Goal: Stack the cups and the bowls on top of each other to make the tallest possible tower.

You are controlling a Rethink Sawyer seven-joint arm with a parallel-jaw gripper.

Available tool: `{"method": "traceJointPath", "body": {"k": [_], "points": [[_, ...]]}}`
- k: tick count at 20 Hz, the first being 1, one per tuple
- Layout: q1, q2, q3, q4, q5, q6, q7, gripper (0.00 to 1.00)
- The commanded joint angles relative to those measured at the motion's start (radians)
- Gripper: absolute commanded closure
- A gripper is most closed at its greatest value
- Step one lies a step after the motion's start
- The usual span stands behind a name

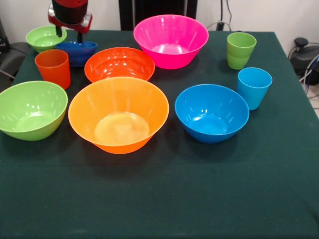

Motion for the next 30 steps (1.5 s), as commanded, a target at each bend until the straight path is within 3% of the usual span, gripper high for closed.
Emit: {"method": "traceJointPath", "body": {"k": [1, 7, 15, 22, 24, 26, 27, 30], "points": [[0.018, 0.101, 0.083, -0.035, -0.01, -0.125, 0.056, 0.0], [0.005, 0.183, 0.076, -0.093, -0.002, -0.175, 0.071, 0.0], [0.003, 0.192, 0.073, -0.106, 0.034, -0.115, 0.064, 0.0], [0.012, 0.183, 0.061, -0.094, 0.036, -0.171, 0.102, 0.0], [0.014, 0.184, 0.058, -0.099, 0.038, -0.155, 0.095, 0.0], [0.007, 0.19, 0.066, -0.108, 0.054, -0.076, 0.053, 0.0], [0.008, 0.191, 0.063, -0.109, 0.058, -0.068, 0.053, 1.0], [0.011, 0.196, 0.06, -0.117, 0.068, -0.037, 0.052, 1.0]]}}
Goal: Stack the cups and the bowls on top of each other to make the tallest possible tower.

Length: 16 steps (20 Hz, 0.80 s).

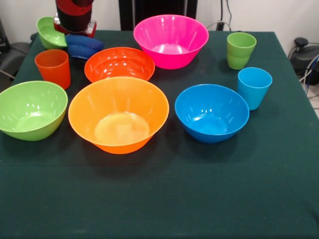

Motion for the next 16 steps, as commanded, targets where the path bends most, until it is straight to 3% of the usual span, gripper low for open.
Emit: {"method": "traceJointPath", "body": {"k": [1, 8, 10, 11, 12, 16], "points": [[0.011, 0.147, 0.076, -0.11, 0.035, 0.014, 0.052, 1.0], [0.022, 0.146, 0.064, -0.11, 0.045, -0.007, 0.068, 1.0], [0.02, 0.144, 0.063, -0.104, 0.045, -0.034, 0.081, 1.0], [0.024, 0.141, 0.058, -0.095, 0.04, -0.109, 0.122, 1.0], [0.027, 0.141, 0.055, -0.097, 0.037, -0.122, 0.13, 1.0], [0.041, 0.138, 0.043, -0.1, 0.045, -0.08, 0.131, 1.0]]}}
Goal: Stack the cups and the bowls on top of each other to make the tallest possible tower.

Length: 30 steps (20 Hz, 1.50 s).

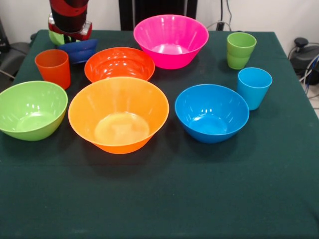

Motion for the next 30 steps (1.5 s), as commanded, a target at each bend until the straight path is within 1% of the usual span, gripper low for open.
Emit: {"method": "traceJointPath", "body": {"k": [1, 5, 8, 11, 16, 18, 19, 20, 21, 24, 25, 26, 27, 30], "points": [[0.035, 0.136, 0.056, -0.066, 0.016, -0.097, 0.131, 1.0], [0.06, 0.078, 0.045, -0.039, 0.052, -0.003, 0.121, 1.0], [0.07, 0.051, 0.04, -0.03, 0.073, 0.036, 0.103, 1.0], [0.071, 0.042, 0.033, -0.022, 0.086, 0.035, 0.092, 1.0], [0.075, 0.045, 0.019, -0.018, 0.093, 0.01, 0.104, 1.0], [0.071, 0.049, 0.023, -0.024, 0.105, 0.087, 0.062, 1.0], [0.069, 0.045, 0.024, -0.018, 0.102, 0.058, 0.068, 1.0], [0.072, 0.049, 0.021, -0.023, 0.106, 0.092, 0.057, 1.0], [0.071, 0.049, 0.022, -0.02, 0.109, 0.091, 0.053, 0.0], [0.072, 0.047, 0.021, -0.018, 0.109, 0.074, 0.063, 0.0], [0.074, 0.045, 0.019, -0.013, 0.11, 0.048, 0.079, 0.0], [0.077, 0.045, 0.017, -0.011, 0.109, -0.003, 0.108, 0.0], [0.072, 0.045, 0.024, -0.007, 0.112, -0.026, 0.111, 0.0], [0.073, 0.05, 0.023, -0.006, 0.118, -0.031, 0.117, 0.0]]}}
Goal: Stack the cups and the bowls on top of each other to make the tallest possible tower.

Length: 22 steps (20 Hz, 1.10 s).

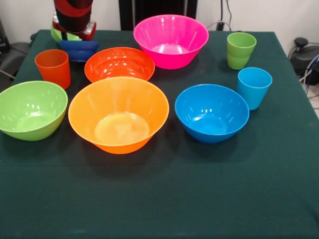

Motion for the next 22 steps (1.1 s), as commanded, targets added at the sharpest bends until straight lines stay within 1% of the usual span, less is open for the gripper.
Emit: {"method": "traceJointPath", "body": {"k": [1, 5, 8, 10, 11, 12, 15, 17, 22], "points": [[0.031, 0.034, 0.07, -0.008, 0.046, -0.043, 0.117, 0.0], [0.036, 0.037, 0.065, -0.016, 0.05, -0.046, 0.127, 0.0], [0.032, 0.038, 0.07, -0.023, 0.054, -0.037, 0.115, 0.0], [0.032, 0.036, 0.071, -0.029, 0.065, 0.002, 0.103, 0.0], [0.031, 0.029, 0.073, -0.025, 0.066, -0.001, 0.1, 0.0], [0.032, 0.018, 0.073, -0.018, 0.075, 0.015, 0.1, 0.0], [0.04, -0.036, 0.073, 0.011, 0.1, 0.084, 0.08, 0.0], [0.04, -0.054, 0.078, 0.015, 0.113, 0.119, 0.058, 0.0], [0.044, -0.071, 0.071, 0.03, 0.118, 0.121, 0.048, 0.0]]}}
